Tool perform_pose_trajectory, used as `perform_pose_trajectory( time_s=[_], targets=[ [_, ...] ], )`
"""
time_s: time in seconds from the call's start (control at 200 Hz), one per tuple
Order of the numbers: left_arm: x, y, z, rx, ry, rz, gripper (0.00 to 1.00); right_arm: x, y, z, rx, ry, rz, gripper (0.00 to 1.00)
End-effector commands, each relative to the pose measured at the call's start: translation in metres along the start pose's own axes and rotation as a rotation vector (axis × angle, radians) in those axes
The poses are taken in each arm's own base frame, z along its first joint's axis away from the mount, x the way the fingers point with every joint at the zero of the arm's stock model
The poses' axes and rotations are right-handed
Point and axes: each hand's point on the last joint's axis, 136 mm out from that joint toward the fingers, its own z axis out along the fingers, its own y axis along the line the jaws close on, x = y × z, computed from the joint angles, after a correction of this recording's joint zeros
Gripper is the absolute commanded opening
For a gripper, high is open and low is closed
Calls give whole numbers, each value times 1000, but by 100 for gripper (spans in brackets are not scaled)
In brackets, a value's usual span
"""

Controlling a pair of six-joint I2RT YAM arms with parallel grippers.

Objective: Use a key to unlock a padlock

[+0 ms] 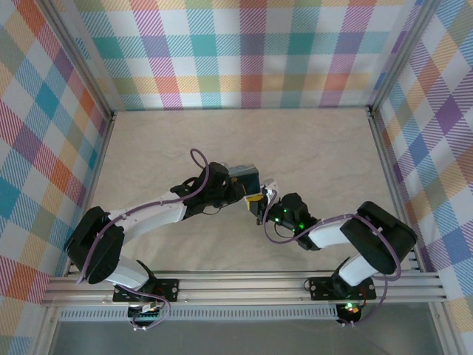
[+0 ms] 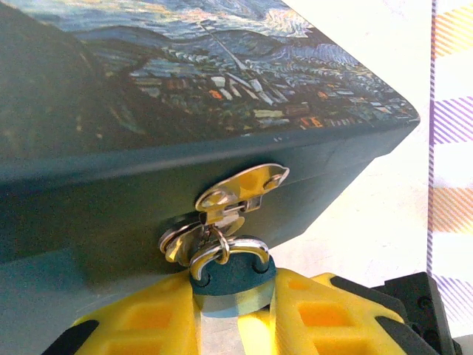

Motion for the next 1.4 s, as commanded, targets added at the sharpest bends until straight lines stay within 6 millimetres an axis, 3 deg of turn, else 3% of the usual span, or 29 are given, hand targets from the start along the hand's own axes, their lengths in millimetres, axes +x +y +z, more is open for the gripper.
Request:
perform_pose_trajectory(
  time_s=[0.0,0.57,1.0,1.395],
  targets=[
    [5,-25,-5,76,46,22,25,-28,-7,8,29,-89,-32,0],
    [7,-19,0,50,54,29,25,-33,-4,10,0,-85,-32,0],
    [8,-12,-1,19,50,51,25,-19,-13,8,21,-1,-9,0],
    [11,-9,0,13,60,57,25,-29,-14,5,-14,-20,41,0]
  ],
)
